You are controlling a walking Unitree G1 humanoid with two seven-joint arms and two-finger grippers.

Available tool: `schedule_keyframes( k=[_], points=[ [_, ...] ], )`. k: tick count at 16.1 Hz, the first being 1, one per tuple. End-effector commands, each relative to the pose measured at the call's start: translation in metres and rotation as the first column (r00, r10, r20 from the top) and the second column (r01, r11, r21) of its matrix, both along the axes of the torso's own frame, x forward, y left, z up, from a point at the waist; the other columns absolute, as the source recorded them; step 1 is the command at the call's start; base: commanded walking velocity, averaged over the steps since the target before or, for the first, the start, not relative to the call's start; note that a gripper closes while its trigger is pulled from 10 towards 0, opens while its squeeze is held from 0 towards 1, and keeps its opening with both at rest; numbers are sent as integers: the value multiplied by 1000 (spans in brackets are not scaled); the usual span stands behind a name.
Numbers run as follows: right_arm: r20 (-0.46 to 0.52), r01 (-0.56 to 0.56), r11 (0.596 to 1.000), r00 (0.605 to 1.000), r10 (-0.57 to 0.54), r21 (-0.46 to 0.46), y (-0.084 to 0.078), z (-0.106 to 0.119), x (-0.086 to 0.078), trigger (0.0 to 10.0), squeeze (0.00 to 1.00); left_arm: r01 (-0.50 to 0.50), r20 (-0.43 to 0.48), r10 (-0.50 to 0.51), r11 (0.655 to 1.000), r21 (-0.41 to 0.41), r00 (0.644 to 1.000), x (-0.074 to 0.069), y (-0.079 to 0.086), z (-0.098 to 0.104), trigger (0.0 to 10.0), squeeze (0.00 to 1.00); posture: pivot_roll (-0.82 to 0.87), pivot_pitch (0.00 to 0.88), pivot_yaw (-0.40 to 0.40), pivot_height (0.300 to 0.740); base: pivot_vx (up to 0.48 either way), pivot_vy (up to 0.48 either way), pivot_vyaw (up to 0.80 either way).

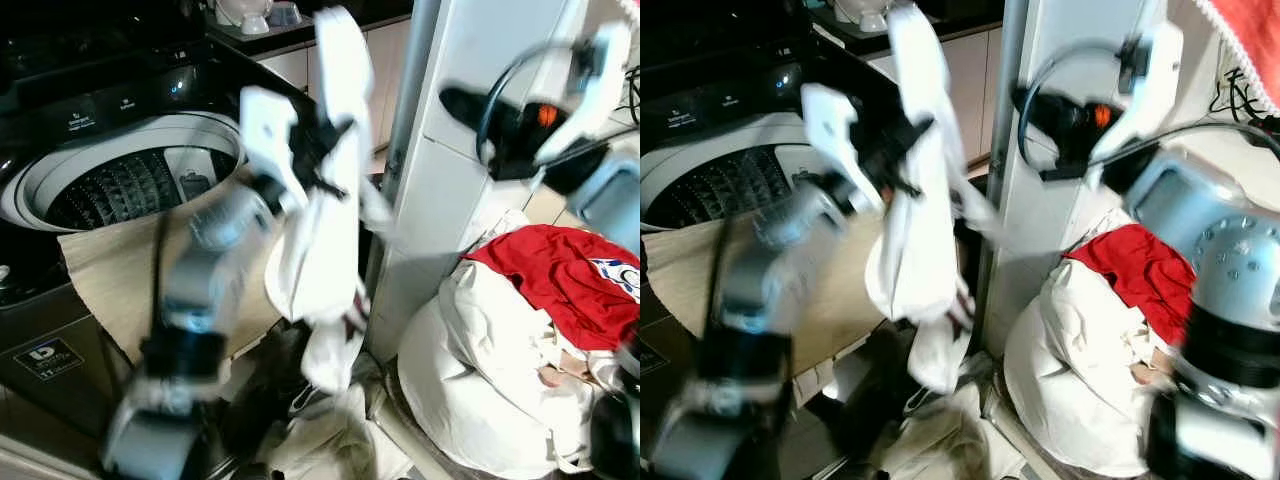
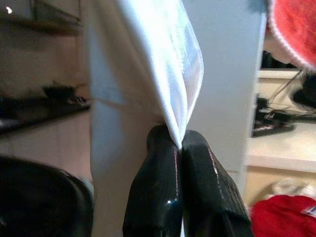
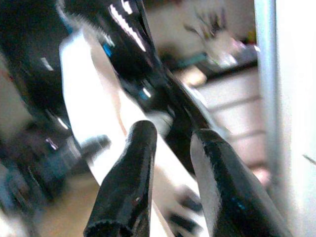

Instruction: Clothes washing

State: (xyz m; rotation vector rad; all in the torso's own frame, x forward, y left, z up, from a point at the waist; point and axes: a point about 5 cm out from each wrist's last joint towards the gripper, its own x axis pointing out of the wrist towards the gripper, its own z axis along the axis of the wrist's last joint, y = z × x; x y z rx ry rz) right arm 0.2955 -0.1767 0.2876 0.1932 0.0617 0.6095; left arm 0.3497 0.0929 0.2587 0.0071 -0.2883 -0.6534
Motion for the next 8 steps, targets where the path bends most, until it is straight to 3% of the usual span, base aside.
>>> schedule_keyframes(
  k=[1, 2, 3, 4, 5, 6, 7, 8],
  points=[
    [6, -77, 995, 997, 77, -58, 15, -5, -7, 10000, 0, -97, 163, 88, 994, 47, 983, 15, 26, 47, 0, 0, -56, 0, 23, 740, 0, 0, 0],
    [17, -94, 994, 995, 95, -54, 19, -3, -8, 10000, 0, -207, 297, 165, 972, 115, 940, 26, 45, 82, 0, 0, -52, 0, 23, 740, 0, 0, 0],
    [31, -98, 994, 995, 99, -47, 21, -1, -7, 10000, 0, -343, 448, 250, 929, 140, 859, 29, 64, 123, 0, 0, -52, 0, 27, 740, 0, 0, 0],
    [43, -95, 995, 994, 96, -38, 22, 1, -6, 10000, 0, -421, 532, 306, 901, 107, 789, 27, 75, 152, 0, 0, -52, 0, 27, 740, 0, 0, 0],
    [55, -92, 995, 994, 94, -34, 23, 2, -5, 10000, 0, -478, 587, 347, 875, 79, 731, 23, 81, 170, 0, 0, -53, 0, 34, 740, 0, 0, 0],
    [72, -90, 995, 993, 92, -31, 26, 3, -5, 10000, 0, -570, 668, 389, 819, 65, 634, 18, 89, 192, 0, 0, -60, 0, 40, 740, 0, 0, 0],
    [85, -92, 995, 992, 95, -29, 31, 2, -7, 10000, 0, -682, 729, 415, 725, 96, 544, 20, 95, 196, 0, 0, -67, 0, 48, 740, 0, 0, 0],
    [91, -97, 995, 991, 99, -30, 34, 0, -9, 10000, 0, -739, 771, 400, 660, 132, 496, 22, 96, 192, 0, 0, -72, 0, 52, 740, 0, 0, 0]
  ],
)
